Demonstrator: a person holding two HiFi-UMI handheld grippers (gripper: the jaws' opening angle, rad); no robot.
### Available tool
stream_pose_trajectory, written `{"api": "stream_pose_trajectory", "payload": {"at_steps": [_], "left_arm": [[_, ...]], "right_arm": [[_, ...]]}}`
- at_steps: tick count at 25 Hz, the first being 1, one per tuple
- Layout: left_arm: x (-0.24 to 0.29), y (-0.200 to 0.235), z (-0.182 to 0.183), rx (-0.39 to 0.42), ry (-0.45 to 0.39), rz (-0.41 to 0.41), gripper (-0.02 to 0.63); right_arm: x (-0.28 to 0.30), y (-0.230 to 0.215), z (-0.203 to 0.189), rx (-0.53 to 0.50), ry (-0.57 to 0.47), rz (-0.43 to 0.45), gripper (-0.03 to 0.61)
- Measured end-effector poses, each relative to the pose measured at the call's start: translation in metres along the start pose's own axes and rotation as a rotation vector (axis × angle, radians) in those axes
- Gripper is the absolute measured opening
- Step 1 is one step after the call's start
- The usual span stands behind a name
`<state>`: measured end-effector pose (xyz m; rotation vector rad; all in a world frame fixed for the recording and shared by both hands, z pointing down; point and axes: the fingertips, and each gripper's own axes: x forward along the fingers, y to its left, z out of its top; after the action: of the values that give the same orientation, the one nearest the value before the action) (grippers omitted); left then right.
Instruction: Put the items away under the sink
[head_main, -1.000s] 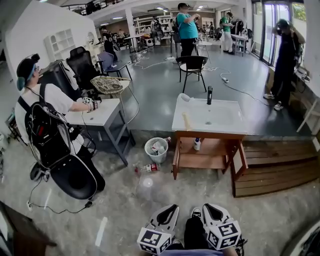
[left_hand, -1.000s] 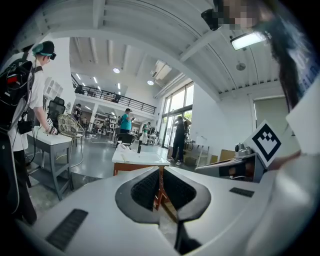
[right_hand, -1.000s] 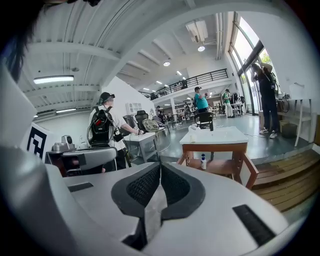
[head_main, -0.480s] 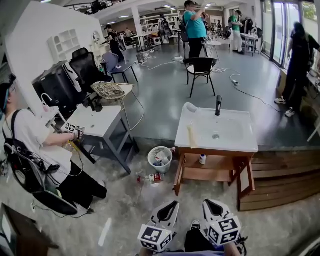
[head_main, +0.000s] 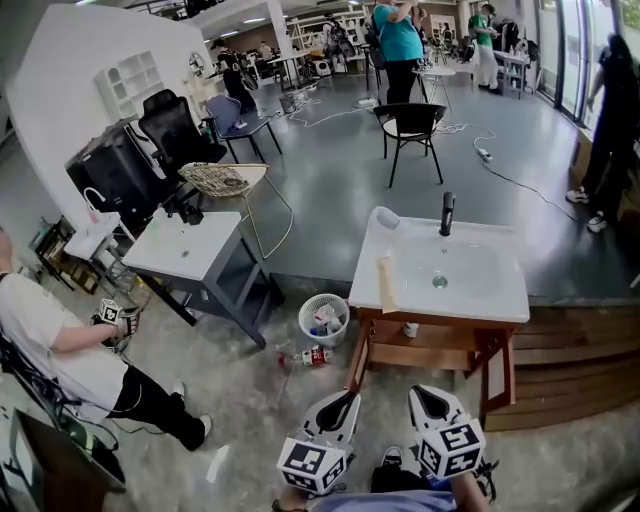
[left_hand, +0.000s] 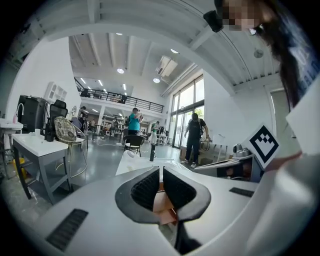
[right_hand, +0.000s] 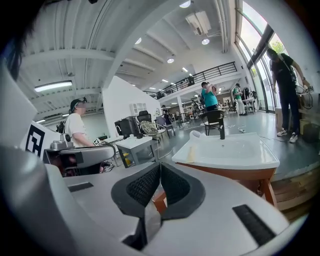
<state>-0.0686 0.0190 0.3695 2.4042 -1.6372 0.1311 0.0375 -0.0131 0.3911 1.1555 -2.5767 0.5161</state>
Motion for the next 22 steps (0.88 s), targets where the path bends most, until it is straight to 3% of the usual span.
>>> {"api": "stream_pose_trajectory", "payload": {"at_steps": [9, 22], "left_arm": [[0.034, 0.010, 0.002, 0.002, 0.009, 0.040, 0.018], [0.062, 0.021, 0.001, -0.008, 0.058, 0.034, 0.020]], "right_arm": [[0.029, -0.024, 0.003, 0.005, 0.021, 0.046, 0.021], [0.044, -0.050, -0.002, 0.058, 0.059, 0.017, 0.021]]}}
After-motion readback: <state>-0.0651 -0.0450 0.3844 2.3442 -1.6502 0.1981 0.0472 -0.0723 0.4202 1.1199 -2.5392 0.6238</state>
